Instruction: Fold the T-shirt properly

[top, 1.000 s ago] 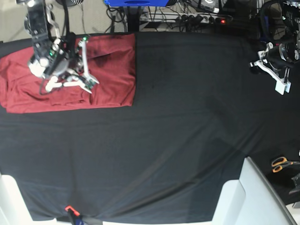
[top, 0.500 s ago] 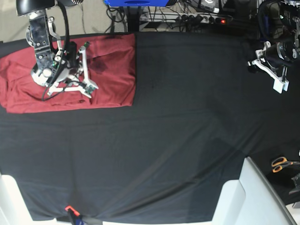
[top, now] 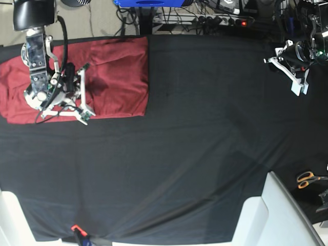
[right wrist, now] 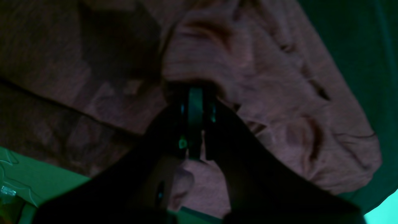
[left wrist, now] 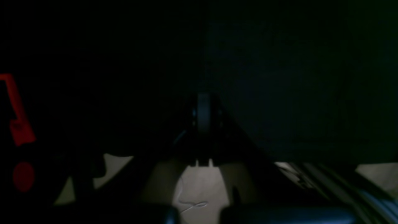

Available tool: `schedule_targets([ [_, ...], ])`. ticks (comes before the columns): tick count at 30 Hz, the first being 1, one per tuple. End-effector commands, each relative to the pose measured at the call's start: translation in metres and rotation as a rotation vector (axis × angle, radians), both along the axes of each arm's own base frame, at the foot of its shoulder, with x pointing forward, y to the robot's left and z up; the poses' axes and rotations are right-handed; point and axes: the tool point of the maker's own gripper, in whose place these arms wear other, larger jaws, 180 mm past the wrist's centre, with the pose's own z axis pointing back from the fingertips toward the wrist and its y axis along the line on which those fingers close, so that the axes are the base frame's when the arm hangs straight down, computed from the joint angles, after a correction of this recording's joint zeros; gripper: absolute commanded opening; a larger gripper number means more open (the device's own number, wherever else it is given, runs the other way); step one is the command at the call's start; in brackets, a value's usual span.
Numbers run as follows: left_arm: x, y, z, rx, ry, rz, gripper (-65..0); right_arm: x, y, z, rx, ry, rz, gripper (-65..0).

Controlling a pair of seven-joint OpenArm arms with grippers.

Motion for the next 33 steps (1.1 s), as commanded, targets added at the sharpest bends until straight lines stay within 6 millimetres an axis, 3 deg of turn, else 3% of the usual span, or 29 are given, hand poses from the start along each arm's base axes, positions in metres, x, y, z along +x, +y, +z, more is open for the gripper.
schedule_targets([
  [1, 0.009, 0.007, 0.009, 0.019, -0.032, -0.007, -65.0, 0.011, -0.006, 0.008, -0.01, -0.032, 0.001, -64.2],
  [14, 0.01, 0.002, 0.011, 0.008, -0.043, -0.054, -65.0, 0.045, -0.039, 0.021, -0.061, -0.087, -0.004, -64.2],
  [17, 0.011, 0.001, 0.012, 0.009, -0.045, -0.056, -65.0, 0.046, -0.041, 0.029, -0.074, -0.102, -0.007, -64.2],
  [19, 0.009, 0.002, 0.01, 0.008, -0.04, -0.052, -65.0, 0.035, -0.044, 0.037, -0.098, -0.108, -0.022, -64.2],
  [24, 0.009, 0.002, 0.01, 0.009, -0.04, -0.053, -65.0, 0.013, -0.017, 0.062, -0.097, -0.154, 0.022, -64.2],
  [33, 0.009, 0.002, 0.01, 0.009, -0.04, -0.053, -65.0, -0.016, 0.049, 0.044, -0.035, -0.091, 0.21, -64.2],
])
